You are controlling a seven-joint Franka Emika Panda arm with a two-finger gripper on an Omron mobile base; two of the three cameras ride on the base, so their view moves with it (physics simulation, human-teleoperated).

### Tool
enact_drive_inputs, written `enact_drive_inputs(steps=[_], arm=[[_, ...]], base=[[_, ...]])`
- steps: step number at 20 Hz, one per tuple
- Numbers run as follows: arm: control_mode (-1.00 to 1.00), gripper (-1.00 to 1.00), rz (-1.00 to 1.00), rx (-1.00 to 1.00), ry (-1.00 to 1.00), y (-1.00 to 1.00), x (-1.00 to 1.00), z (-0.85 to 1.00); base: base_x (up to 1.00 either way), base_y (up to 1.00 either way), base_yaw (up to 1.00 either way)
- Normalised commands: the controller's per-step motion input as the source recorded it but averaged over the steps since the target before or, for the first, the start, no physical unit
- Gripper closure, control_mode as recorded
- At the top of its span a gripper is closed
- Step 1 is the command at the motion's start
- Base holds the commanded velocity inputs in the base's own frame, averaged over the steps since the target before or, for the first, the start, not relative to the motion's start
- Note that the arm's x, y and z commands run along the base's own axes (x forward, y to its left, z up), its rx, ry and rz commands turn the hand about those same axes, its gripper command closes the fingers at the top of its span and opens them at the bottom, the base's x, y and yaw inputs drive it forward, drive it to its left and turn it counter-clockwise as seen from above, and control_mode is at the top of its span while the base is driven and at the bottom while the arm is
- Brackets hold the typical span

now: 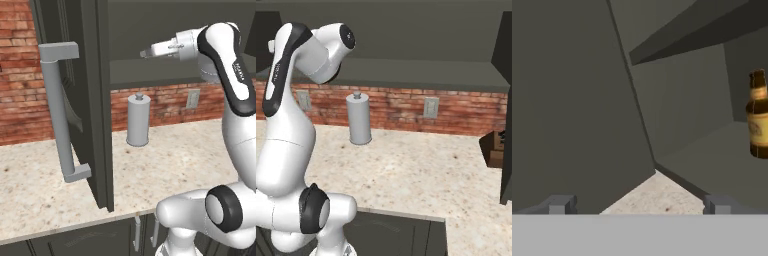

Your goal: Open the cabinet directly in front. Then move the beer and the cup to the dining counter with the jar on it.

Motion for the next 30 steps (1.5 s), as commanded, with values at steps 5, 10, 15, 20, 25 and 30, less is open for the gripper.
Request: enact_drive_inputs(steps=[5, 10, 15, 20, 25, 30], arm=[[-1.00, -1.00, 0.02, 0.01, 0.09, 0.25, 0.45, 0.00], [-1.00, -1.00, 0.00, 0.00, 0.00, 0.12, 0.10, -0.05], [-1.00, -1.00, 0.00, -0.02, -0.11, 0.01, 0.03, -0.11], [-1.00, -1.00, 0.00, -0.02, -0.20, 0.06, 0.00, 0.00], [-1.00, -1.00, -0.01, 0.00, -0.05, 0.32, 0.17, 0.00], [-1.00, -1.00, -0.02, -0.01, 0.01, 0.38, 0.27, 0.00]], base=[[0.00, 0.00, 0.00], [0.00, 0.00, 0.00], [0.00, 0.00, 0.00], [0.00, 0.00, 0.00], [0.00, 0.00, 0.00], [0.00, 0.00, 0.00]])
